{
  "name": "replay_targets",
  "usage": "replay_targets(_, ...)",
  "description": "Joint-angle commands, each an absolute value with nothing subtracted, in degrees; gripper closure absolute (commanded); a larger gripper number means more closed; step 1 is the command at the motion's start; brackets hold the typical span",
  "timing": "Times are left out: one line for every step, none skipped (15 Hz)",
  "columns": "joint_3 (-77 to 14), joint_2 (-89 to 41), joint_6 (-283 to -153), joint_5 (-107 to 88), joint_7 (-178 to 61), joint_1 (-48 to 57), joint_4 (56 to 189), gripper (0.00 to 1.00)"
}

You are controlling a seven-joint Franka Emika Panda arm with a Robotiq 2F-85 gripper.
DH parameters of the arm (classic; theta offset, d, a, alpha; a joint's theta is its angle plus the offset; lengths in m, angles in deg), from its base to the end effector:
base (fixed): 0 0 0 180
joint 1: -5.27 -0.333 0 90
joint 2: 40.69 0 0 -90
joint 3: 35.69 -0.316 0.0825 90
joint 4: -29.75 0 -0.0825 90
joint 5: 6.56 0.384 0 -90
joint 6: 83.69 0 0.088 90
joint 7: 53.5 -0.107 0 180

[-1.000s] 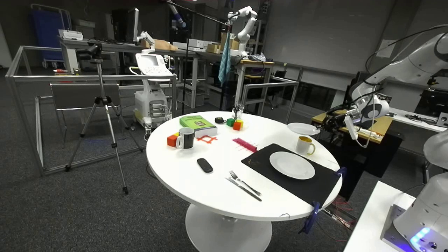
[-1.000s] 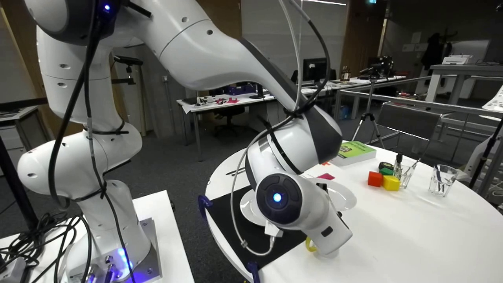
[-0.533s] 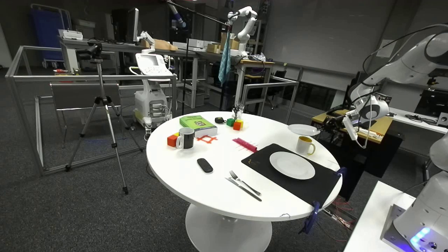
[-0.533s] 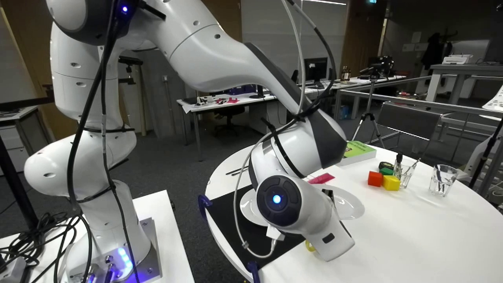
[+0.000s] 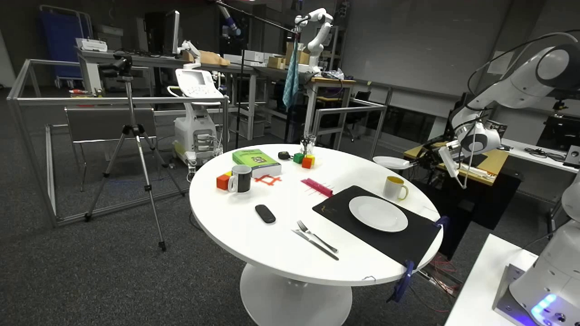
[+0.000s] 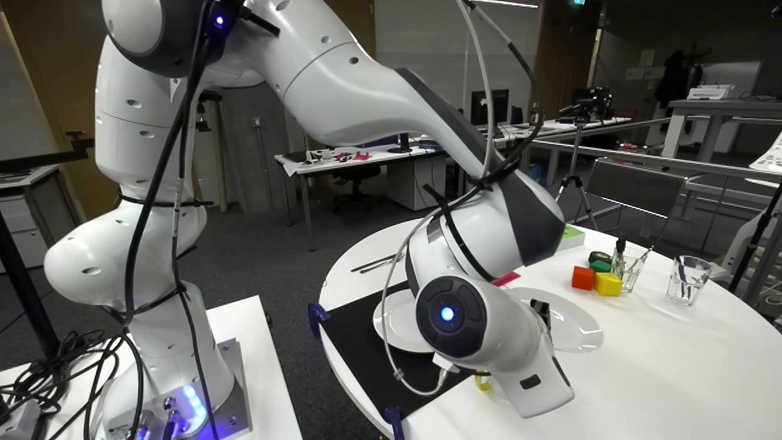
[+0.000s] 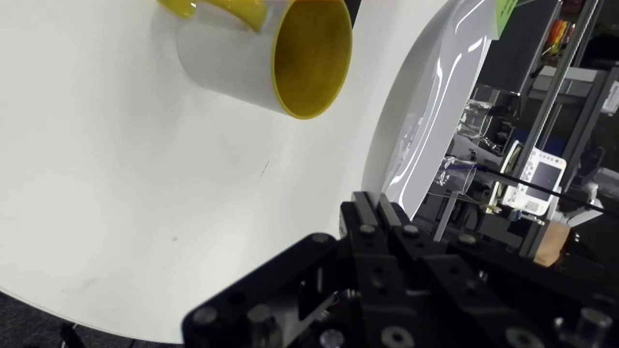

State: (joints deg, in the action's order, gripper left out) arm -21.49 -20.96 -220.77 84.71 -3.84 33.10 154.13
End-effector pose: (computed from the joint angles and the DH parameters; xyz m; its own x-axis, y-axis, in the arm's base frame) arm 0.4201 -0.3680 0.2330 0.3343 -0.9332 0.1322 -0.5683 -0.3115 -0.7615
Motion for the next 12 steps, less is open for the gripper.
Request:
replay_targets(-19.2, -18.4, -220.0, 88.0, -7.3, 30.8, 149.8, 0.99)
replay_targets(-19.0, -17.7, -220.3, 88.6, -8.0, 30.6, 149.0, 0.99)
replay_targets(-18.9, -17.0, -220.3, 89.2, -8.6, 30.4, 148.1, 0.99)
replay_targets(-18.9, -16.2, -220.6, 90.2, -9.1, 30.3, 147.2, 0.99)
replay_targets(-18.8, -15.6, -220.7, 90.6, -9.8, 30.1, 146.5, 0.99)
replay_targets(-18.8, -14.9, -221.5, 91.9, -10.1, 29.9, 145.7, 0.99)
replay_targets(-18.8, -14.3, -222.0, 93.0, -10.4, 29.7, 144.9, 0.99)
replay_targets(-18.8, -13.7, -222.7, 94.1, -10.6, 29.5, 144.3, 0.99)
replay_targets(-18.8, -13.0, -223.4, 95.4, -10.6, 29.2, 143.6, 0.99)
replay_targets(-18.6, -12.4, -224.3, 96.5, -10.5, 28.8, 142.9, 0.99)
replay_targets(-18.6, -11.7, -225.4, 97.6, -10.3, 28.4, 142.3, 0.99)
replay_targets(-18.5, -11.1, -226.4, 98.5, -10.2, 28.0, 141.7, 0.99)
